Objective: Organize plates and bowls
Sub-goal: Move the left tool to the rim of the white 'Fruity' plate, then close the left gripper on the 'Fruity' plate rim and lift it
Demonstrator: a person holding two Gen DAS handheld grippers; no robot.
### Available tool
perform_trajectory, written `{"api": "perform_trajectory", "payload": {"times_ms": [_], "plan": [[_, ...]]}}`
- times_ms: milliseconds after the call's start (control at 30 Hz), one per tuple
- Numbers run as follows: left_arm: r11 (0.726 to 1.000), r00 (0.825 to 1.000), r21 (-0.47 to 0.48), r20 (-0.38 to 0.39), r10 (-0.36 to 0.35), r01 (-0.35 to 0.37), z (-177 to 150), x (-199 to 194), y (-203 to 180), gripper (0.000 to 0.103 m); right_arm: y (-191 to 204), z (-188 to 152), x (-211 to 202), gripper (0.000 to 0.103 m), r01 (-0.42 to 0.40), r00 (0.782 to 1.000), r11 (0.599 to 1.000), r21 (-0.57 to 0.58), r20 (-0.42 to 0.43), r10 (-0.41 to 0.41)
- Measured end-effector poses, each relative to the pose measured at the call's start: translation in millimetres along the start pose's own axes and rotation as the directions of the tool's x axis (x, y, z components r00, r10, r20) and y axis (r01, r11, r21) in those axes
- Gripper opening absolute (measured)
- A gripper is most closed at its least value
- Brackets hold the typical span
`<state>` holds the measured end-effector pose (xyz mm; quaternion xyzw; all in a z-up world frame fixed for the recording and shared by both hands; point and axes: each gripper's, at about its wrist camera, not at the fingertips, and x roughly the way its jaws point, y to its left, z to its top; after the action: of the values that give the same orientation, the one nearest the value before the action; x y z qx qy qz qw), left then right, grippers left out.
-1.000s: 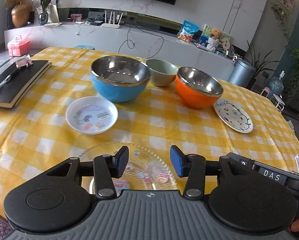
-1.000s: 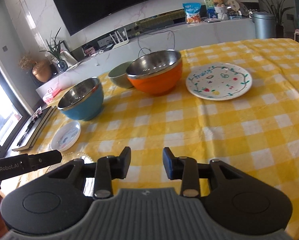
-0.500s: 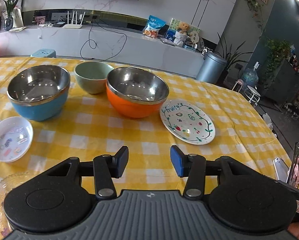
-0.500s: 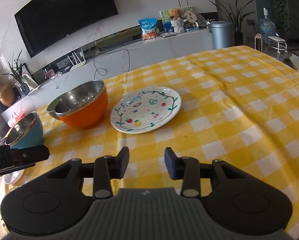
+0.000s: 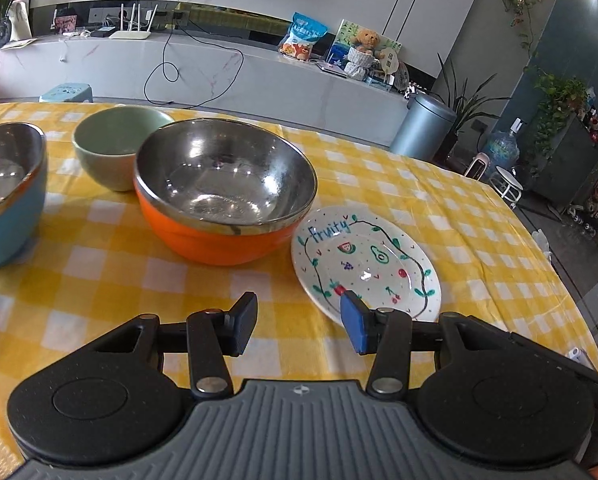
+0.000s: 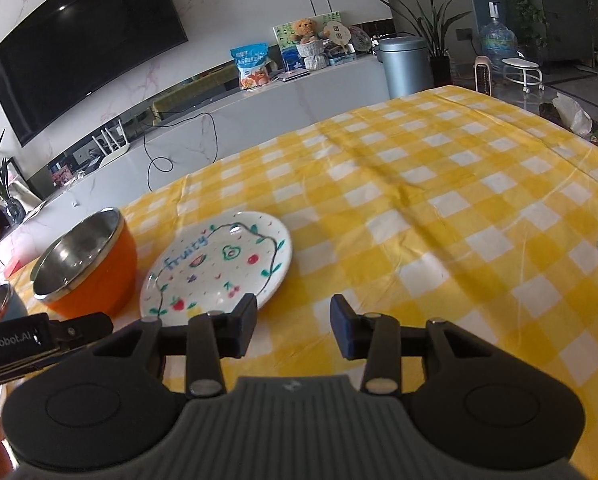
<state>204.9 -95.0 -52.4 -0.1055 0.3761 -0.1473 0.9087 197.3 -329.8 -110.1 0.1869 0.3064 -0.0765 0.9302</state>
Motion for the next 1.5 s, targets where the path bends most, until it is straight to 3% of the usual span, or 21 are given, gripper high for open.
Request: {"api": "perform_trajectory", "payload": {"times_ms": [233, 433, 567, 833, 900, 933, 967, 1200, 1500], "plan": [[0.999, 1.0, -0.028, -0.013, -0.02, 0.02, 5.1, 22.3, -2.1, 0.052, 7.1, 15.3, 21.5, 0.04, -0.019, 1.0, 1.0, -0.012, 0.018, 0.019], [0.999, 0.999, -0.037, -0.03, -0.032, 0.03, 2.1, 37.9, -5.5, 0.045, 1.5, 22.3, 43.1, 0.029, -0.027, 1.0, 1.0, 0.01, -0.005, 0.027], [0.998, 0.999, -0.045, -0.004, -0.037, 0.036, 5.1, 41.0, -5.4, 0.039, -8.5, 25.2, 53.5, 0.022, -0.066, 0.997, 0.996, 0.058, -0.031, 0.068], [0.998, 0.999, -0.043, 0.033, -0.042, 0.043, 5.5, 45.0, 2.6, 0.031, -20.2, 24.3, 66.3, 0.02, -0.134, 0.989, 0.979, 0.151, -0.035, 0.141], [0.998, 0.999, -0.044, 0.035, -0.032, 0.033, 4.4, 44.3, 2.4, 0.023, -20.2, 23.7, 68.1, 0.009, -0.145, 0.987, 0.976, 0.161, -0.038, 0.153], [0.999, 0.999, -0.045, 0.034, -0.025, 0.026, 4.7, 43.9, 1.8, 0.021, -20.1, 23.0, 68.7, 0.008, -0.146, 0.987, 0.975, 0.168, -0.043, 0.155], [0.999, 0.999, -0.048, 0.033, -0.017, 0.019, 5.0, 42.9, 2.0, 0.017, -20.1, 22.2, 67.8, 0.008, -0.145, 0.987, 0.975, 0.171, -0.039, 0.153], [0.999, 1.0, -0.046, 0.014, -0.026, 0.026, -0.2, 25.9, 4.7, 0.014, -17.7, 18.4, 54.5, 0.008, -0.121, 0.989, 0.979, 0.163, -0.06, 0.132], [0.996, 0.998, -0.08, -0.038, -0.04, 0.037, -31.2, -17.4, 11.8, 0.012, -18.4, -20.3, -0.9, 0.007, -0.087, 0.988, 0.979, 0.186, -0.106, 0.108]]}}
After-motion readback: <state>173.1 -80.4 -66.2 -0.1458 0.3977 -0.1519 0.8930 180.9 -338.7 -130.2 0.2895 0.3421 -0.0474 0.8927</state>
